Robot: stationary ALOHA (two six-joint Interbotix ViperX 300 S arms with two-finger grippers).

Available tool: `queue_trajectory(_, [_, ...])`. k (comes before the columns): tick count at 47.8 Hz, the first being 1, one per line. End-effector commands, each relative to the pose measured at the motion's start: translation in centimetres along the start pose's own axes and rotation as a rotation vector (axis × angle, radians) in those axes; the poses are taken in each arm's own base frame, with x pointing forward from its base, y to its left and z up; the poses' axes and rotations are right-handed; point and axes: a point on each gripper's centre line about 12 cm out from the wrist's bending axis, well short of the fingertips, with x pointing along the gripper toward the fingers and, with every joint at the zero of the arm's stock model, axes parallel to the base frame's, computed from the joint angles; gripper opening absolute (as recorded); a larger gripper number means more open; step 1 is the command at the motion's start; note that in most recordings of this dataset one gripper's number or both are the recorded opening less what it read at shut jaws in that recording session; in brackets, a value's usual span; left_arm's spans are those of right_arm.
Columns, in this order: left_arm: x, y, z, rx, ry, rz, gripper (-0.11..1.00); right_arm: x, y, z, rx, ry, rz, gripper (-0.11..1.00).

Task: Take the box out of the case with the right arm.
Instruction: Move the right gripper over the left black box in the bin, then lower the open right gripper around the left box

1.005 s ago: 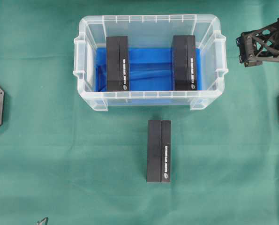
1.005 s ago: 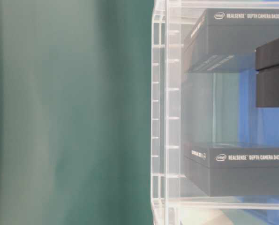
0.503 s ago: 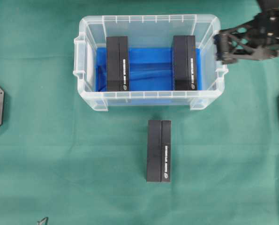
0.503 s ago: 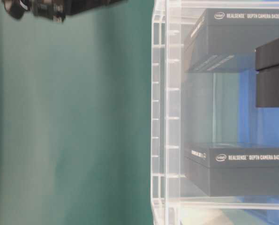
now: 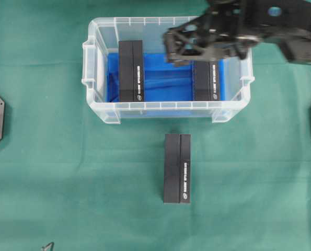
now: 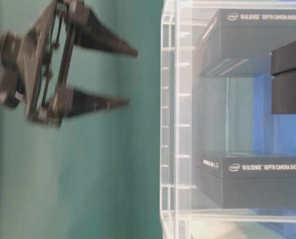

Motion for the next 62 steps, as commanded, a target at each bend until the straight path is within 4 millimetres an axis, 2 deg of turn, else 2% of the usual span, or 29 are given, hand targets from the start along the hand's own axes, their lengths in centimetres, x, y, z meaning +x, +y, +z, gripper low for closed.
queue_trajectory(1, [-0.3, 0.0, 0.2, -0.001, -0.017, -0.003, 0.0, -1.2, 2.0, 0.3, -0.001, -0.012, 0.053, 0.92])
queue_trajectory(15, [-0.4, 0.1, 0.2, -0.002, -0.022, -0.003, 0.0, -0.2, 6.4, 0.1, -0.004, -0.009, 0.096, 0.92])
queue_trajectory(30, [-0.5, 0.1, 0.1, -0.003, -0.024, -0.005, 0.0, 1.9, 9.4, -0.8, -0.025, 0.035, 0.119, 0.92])
queue_trajectory(62, [-0.5, 0.1, 0.1, -0.008, -0.025, -0.004, 0.0, 3.4, 9.8, -1.2, -0.025, 0.043, 0.097, 0.94])
